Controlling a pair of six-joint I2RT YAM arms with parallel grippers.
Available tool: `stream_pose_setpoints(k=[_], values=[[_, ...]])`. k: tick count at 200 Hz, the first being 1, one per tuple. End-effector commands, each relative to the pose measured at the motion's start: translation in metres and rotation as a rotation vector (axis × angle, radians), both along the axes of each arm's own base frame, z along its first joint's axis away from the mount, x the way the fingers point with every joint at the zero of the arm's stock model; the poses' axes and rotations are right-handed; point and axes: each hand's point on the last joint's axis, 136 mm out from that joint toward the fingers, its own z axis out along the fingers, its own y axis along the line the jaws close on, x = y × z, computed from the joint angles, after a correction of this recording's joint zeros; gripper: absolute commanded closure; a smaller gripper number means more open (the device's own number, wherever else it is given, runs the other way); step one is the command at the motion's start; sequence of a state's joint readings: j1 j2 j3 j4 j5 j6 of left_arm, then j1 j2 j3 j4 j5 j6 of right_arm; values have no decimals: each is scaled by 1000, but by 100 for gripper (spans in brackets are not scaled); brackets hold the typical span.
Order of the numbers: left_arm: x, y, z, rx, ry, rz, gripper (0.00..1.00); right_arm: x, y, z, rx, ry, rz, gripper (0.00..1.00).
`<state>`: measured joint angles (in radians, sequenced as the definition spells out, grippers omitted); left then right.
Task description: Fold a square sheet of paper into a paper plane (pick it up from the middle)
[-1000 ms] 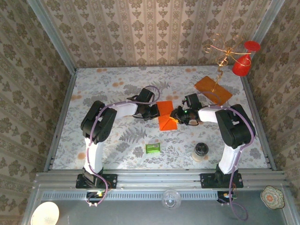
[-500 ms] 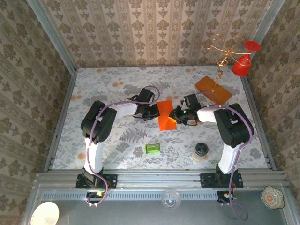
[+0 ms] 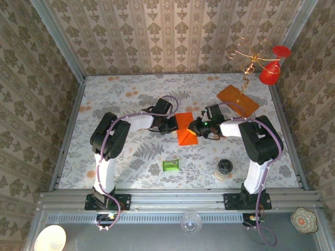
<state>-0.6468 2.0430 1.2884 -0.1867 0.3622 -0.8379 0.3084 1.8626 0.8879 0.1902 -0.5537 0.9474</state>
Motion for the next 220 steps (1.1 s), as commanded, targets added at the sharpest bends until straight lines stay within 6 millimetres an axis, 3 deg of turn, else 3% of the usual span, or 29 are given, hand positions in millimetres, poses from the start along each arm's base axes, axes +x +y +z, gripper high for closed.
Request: stream_pose_setpoints(k=[1, 38, 65, 81, 103, 128, 164, 168, 179, 220], values=[[-7, 11, -19, 49, 52, 13, 91, -6, 6, -8, 25, 21, 13, 84], [-4, 13, -6, 31, 29, 21, 90, -6, 7, -9, 27, 14, 17, 91], [6, 24, 20, -15, -41, 62, 83, 2, 6, 10, 34, -59, 26, 95], [11, 32, 40, -55, -90, 96, 72, 8, 6, 31, 45, -133, 39, 96], [10, 43, 67, -106, -160, 126, 50, 14, 10, 64, 78, -235, 66, 97], [3, 48, 89, -156, -211, 135, 35, 13, 16, 102, 146, -321, 99, 97], [-7, 35, 119, -360, -239, 140, 19, 4, 25, 143, 251, -383, 151, 96], [-8, 33, 123, -394, -244, 136, 10, 3, 25, 146, 259, -385, 153, 96], [-11, 26, 133, -472, -250, 127, 1, 0, 28, 154, 288, -394, 165, 96], [-23, 8, 154, -600, -273, 78, 2, -3, 31, 180, 382, -422, 182, 95]])
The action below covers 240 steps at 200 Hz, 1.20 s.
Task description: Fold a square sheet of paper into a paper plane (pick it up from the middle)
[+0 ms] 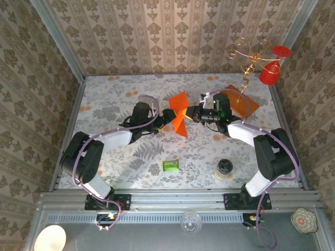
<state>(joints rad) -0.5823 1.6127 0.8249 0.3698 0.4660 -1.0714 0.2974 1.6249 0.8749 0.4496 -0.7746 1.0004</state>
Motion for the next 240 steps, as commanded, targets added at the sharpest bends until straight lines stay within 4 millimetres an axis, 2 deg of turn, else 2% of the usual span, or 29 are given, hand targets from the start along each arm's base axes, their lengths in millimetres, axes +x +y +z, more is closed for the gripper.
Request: stream_pose_setpoints(k=[1, 27, 57, 103, 119, 153, 203, 240], values=[[-6, -22, 42, -158, -81, -63, 2, -8, 3, 29, 87, -43, 49, 95], [-14, -30, 52, -202, -98, -94, 5, -8, 4, 33, 109, -41, 58, 96], [-16, -30, 60, -231, -114, -102, 14, -7, 1, 30, 125, -28, 45, 95], [-18, -29, 64, -228, -126, -107, 36, -5, -8, 22, 125, -8, 25, 95], [-17, -29, 63, -220, -125, -108, 40, -6, -9, 20, 123, -3, 23, 95], [-14, -30, 61, -199, -116, -102, 58, -5, -12, 18, 120, -2, 20, 95], [-10, -25, 61, -180, -129, -82, 75, -5, -17, 9, 96, 13, 10, 88], [-5, -23, 59, -174, -141, -78, 85, -5, -24, 0, 54, 29, -9, 78]])
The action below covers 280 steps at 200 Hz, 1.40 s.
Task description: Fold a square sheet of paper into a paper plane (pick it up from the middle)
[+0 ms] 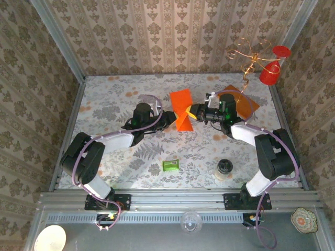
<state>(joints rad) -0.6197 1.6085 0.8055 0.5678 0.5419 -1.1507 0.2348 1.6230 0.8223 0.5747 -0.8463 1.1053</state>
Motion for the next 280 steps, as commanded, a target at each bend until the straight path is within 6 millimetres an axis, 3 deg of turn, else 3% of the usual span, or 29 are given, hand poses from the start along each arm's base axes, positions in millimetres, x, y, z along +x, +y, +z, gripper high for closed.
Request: stream_pose_setpoints(k=[1, 35, 85, 96, 135, 138, 148, 208, 242, 280], values=[[7, 2, 23, -18, -76, 5, 85, -8, -6, -6, -36, 3, 11, 78], [12, 5, 18, -9, -73, 11, 92, -8, -21, -14, -110, 18, -27, 66], [19, 20, 3, 118, -59, 11, 92, -10, -62, -29, -315, 38, -139, 53], [17, 26, -2, 208, -60, 0, 92, -11, -71, -30, -358, 35, -164, 51], [13, 53, 7, 596, -121, -26, 92, -11, -95, -29, -501, 10, -223, 48], [11, 56, 5, 630, -119, -30, 92, -12, -97, -19, -505, -16, -235, 48], [12, 63, 8, 740, -146, -37, 92, -12, -105, -15, -538, -22, -259, 48], [27, 109, 22, 1505, -259, -13, 93, -17, -136, -12, -601, -24, -353, 46], [35, 105, 13, 1784, -289, -16, 94, -17, -146, -17, -576, 6, -383, 45], [32, 73, -31, 1869, -266, -113, 95, -18, -156, -20, -557, 25, -415, 45]])
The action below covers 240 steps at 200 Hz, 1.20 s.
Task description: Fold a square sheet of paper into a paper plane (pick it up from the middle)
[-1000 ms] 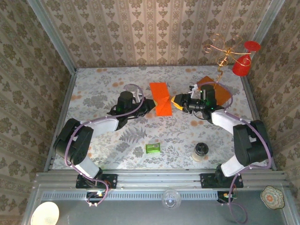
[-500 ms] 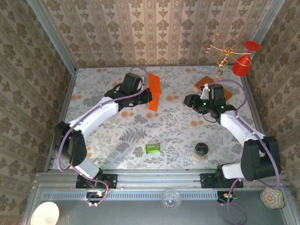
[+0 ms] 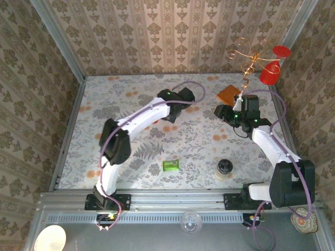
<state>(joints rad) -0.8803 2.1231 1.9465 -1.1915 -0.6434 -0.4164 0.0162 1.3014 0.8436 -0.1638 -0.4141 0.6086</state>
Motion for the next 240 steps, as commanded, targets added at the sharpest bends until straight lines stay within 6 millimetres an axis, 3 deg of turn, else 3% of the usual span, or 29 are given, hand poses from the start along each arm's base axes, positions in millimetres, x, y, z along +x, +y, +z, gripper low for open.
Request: stream_pose_setpoints(k=[1, 42, 75, 109, 137, 158, 172, 207, 212, 240], values=[[-7, 7, -4, 151, 10, -12, 95, -4, -7, 2, 10, -4, -30, 45], [-22, -38, -57, -23, 132, -31, 94, -6, -21, 0, 23, 1, -82, 45], [-39, -83, -84, -254, 256, -44, 83, -7, -34, 0, 38, 6, -128, 45], [-43, -106, -70, -481, 293, -59, 66, -8, -37, 0, 40, 7, -133, 45], [-36, -110, -38, -745, 285, -44, 50, -6, -29, 1, 60, 7, -95, 46], [-25, -94, -23, -900, 249, 17, 43, -5, -13, 1, 56, 19, -41, 47], [-18, -73, -22, -959, 225, 77, 41, -5, 5, -2, 40, 34, 9, 47], [-8, -13, -32, -1008, 174, 223, 36, -7, 63, -12, 5, 76, 144, 48], [-9, -5, -35, -1011, 175, 245, 36, -6, 70, -22, 6, 103, 155, 49], [-12, 35, -43, -1065, 164, 350, 34, -7, 123, -35, 26, 139, 221, 51]])
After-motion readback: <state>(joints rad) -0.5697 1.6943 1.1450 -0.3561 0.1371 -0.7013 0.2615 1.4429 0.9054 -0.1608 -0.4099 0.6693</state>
